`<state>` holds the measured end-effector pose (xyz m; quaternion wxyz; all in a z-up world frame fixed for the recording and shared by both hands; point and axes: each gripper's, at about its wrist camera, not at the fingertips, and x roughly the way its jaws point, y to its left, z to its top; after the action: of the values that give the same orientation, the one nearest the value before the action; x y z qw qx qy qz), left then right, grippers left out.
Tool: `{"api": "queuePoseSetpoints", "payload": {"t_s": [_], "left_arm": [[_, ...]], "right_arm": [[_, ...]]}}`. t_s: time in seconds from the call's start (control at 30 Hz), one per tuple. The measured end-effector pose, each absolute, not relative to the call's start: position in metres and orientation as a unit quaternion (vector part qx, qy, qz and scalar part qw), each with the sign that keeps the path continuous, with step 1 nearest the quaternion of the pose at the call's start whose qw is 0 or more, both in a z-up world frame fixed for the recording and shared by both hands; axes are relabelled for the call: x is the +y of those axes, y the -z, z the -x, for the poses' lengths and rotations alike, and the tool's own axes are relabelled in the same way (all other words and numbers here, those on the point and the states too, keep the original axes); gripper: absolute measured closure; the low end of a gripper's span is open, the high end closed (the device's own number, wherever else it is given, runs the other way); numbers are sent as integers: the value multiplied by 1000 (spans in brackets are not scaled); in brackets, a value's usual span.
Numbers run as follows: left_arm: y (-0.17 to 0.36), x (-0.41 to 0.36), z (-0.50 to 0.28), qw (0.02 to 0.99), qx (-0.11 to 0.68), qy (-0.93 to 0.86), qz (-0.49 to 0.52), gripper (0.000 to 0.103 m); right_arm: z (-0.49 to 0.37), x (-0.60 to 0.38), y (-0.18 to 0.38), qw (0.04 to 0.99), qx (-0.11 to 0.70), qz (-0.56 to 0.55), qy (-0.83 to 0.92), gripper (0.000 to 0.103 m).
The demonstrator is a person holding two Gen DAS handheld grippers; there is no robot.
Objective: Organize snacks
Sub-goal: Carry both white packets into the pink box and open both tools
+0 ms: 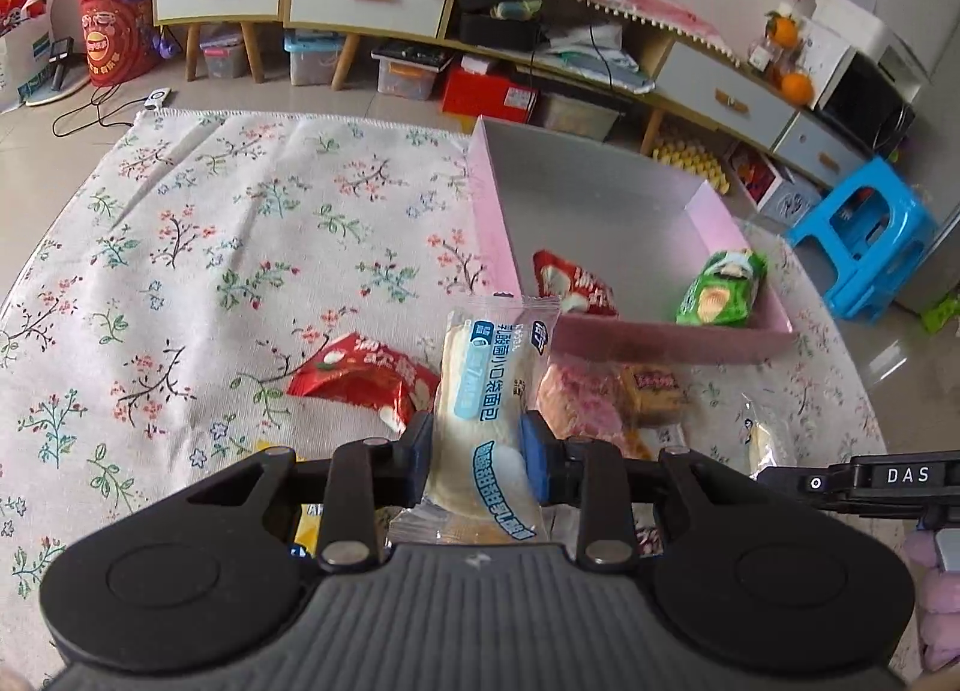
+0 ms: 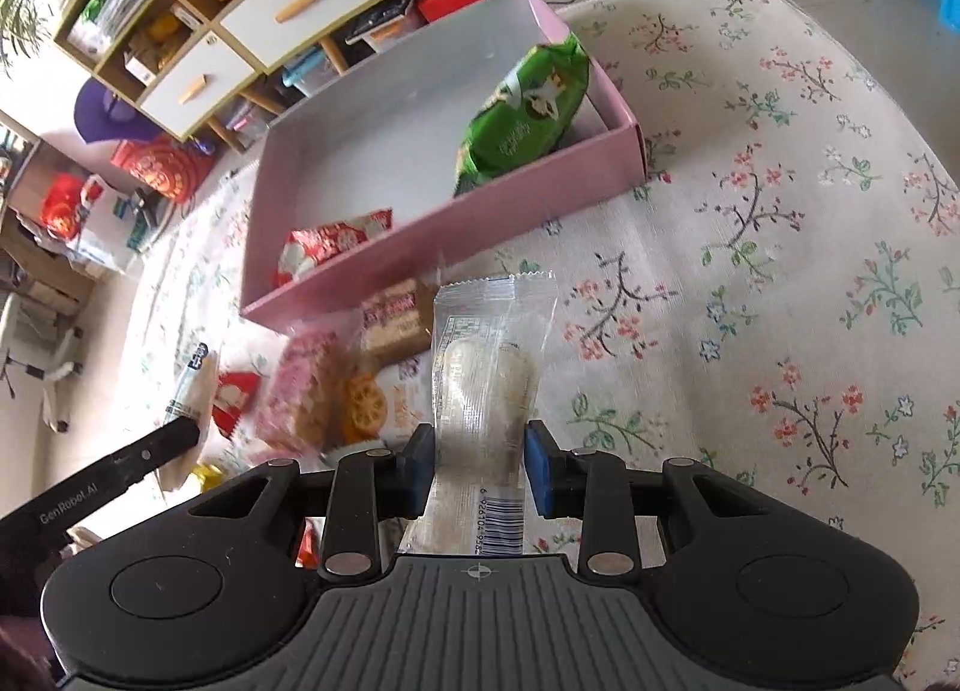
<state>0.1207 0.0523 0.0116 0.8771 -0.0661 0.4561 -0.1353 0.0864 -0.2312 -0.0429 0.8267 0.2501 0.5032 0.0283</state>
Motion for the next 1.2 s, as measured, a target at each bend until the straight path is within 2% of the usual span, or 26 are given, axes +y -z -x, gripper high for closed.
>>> {"api": "queuePoseSetpoints", "payload": {"t_s": [0.33,0.63,0.8,1.1,1.2], "left_arm": [[-28,36,-137,888,426,140,99,75],[-34,1,-180,903,399,153,52,74],[-16,-5,-198,904,389,162,68,74],[2,-12,-217,906,385,142,106,74],[4,-22,-216,910,380,143,82,74]], "right_arm": [[-102,-234,24,838,468,-279,-29,72],[-148,-234,-3,860,423,-282,-46,72],[-170,-241,2,876,387,-283,-46,72],[-206,-230,24,883,378,-273,-55,71],[-211,-225,30,886,380,-262,-48,71]]}}
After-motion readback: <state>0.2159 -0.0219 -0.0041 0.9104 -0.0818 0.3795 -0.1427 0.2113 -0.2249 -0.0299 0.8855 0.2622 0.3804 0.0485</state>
